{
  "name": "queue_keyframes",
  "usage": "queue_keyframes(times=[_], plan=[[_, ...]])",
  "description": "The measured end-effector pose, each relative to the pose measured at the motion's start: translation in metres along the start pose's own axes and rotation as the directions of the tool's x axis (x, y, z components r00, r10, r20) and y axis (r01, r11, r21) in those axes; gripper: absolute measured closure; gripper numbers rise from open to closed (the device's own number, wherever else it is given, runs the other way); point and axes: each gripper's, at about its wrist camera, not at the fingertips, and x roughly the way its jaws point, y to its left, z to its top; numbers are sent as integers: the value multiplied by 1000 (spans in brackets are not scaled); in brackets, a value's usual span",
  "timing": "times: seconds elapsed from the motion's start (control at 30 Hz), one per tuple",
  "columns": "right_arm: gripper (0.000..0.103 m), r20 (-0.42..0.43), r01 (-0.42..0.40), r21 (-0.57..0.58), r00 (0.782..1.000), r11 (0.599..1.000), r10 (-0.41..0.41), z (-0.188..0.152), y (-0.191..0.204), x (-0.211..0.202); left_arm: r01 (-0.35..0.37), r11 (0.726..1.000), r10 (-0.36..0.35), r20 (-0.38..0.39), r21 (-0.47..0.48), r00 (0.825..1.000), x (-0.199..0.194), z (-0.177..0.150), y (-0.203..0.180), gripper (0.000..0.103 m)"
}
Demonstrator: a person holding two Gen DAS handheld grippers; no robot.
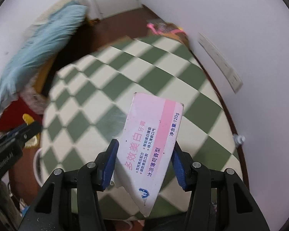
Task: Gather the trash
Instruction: 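Carry the orange peel and toothpaste box over the bin and release both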
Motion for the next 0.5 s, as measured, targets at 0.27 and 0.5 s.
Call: queue_keyframes(times=[0.27, 0.5], plan=[[48, 66, -148, -163, 985, 976, 160, 4, 108, -54, -66, 991, 73, 63, -112, 995, -55, -7, 95, 76], [48, 14, -252, -308, 963, 917, 270, -14, 215, -59, -160, 961, 170, 25, -227, 985, -62, -39, 192, 76]])
